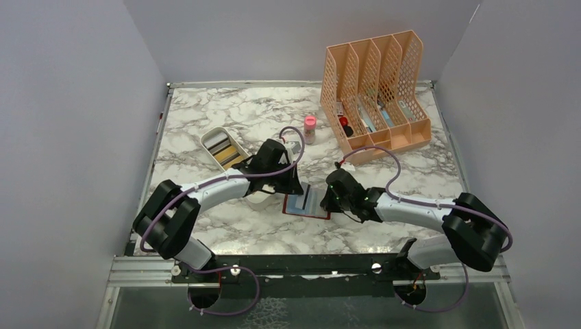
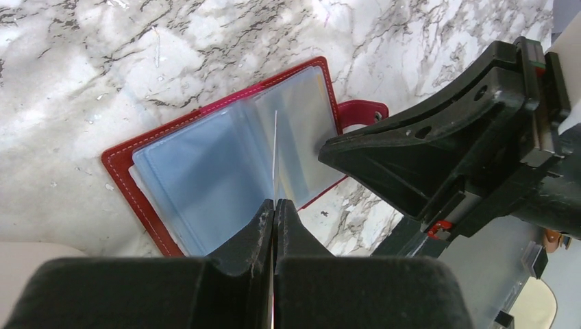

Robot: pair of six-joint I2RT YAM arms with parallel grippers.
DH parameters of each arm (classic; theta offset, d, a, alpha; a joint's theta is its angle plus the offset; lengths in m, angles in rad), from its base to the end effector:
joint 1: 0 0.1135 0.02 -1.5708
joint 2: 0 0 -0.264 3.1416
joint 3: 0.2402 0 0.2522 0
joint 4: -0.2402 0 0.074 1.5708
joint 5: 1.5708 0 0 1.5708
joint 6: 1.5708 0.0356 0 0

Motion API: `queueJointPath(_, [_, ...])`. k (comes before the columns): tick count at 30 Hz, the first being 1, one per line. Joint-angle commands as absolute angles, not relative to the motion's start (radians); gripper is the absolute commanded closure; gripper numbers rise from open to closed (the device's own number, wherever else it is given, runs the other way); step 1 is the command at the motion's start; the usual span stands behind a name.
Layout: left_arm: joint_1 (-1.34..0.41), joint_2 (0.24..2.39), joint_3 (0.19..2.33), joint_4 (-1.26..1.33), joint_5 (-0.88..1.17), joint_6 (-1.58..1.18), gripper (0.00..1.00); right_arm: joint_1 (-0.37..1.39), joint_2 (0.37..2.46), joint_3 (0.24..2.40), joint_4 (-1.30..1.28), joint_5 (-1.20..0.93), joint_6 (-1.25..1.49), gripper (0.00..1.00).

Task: Put the credit cards into the card holder
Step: Insert the credit card into the card holder.

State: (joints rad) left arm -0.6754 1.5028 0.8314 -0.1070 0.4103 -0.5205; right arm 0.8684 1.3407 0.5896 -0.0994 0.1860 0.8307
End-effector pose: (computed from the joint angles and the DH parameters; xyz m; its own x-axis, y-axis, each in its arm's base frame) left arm 0.2308 -0.2031 0.1966 -0.8708 0.1133 -0.4785 0.4172 0.6852 -0.5971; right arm 0.1676 0.1878 0.1653 -0.8232 0.1507 -0.5474 -0.0942 0.9146 0.3933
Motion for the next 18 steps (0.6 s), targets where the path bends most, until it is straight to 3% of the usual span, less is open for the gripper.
queueJointPath(1, [-0.655,1.527,0.83,-0.094,0.401,-0.542,1.0,0.862,1.388,0.577,-0.084,0.25,0.829,0.99])
queueJointPath(18, [-0.646,1.592,0.798,-0.009,0.436,-0.651,1.0,0.862,1.387,0.501,-0.077,0.268,0.869,0.99])
